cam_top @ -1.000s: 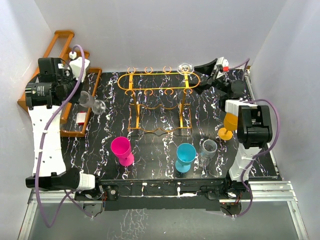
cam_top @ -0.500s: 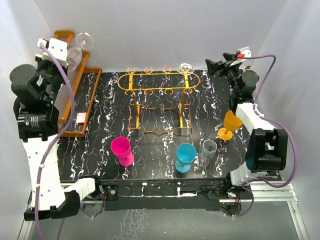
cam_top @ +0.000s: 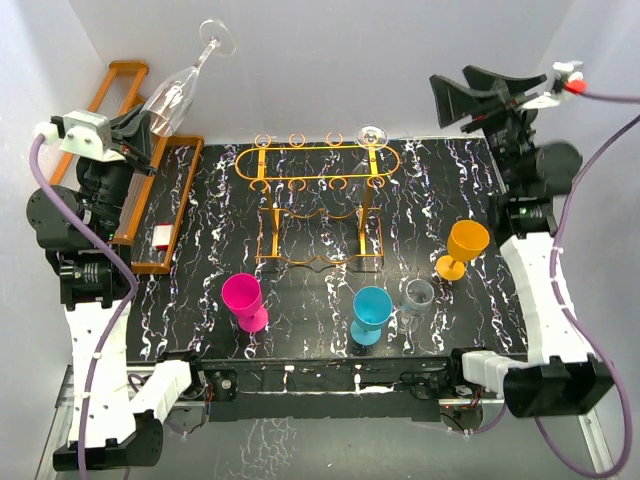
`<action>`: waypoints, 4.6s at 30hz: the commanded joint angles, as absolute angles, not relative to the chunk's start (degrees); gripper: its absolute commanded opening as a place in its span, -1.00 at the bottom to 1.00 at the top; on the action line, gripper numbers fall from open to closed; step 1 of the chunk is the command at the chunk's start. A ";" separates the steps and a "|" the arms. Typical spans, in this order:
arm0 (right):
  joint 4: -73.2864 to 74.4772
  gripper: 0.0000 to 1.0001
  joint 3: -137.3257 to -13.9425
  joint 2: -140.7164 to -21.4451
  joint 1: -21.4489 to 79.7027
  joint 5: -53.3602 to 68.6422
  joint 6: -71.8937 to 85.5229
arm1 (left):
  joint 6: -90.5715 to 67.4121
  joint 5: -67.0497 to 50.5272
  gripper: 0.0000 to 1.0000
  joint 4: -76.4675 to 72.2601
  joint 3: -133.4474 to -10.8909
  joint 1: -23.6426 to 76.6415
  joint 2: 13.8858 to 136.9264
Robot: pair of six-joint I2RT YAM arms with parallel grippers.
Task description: Place the wine glass upside down on the wine glass rack
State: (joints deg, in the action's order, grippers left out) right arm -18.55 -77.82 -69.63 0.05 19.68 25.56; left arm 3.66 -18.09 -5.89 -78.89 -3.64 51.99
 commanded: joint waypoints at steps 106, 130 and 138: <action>-39.22 -0.84 -77.05 -67.79 52.32 -12.25 6.63 | 0.64 -43.00 0.94 31.26 -87.03 -0.75 54.05; -2.14 -0.84 -47.50 -40.47 52.38 -17.39 0.36 | 32.46 -39.95 0.64 72.47 -80.37 -0.66 66.14; -3.54 -0.84 -43.32 -41.21 52.30 -22.05 -0.95 | 34.60 -37.59 0.58 73.69 -76.68 0.75 68.50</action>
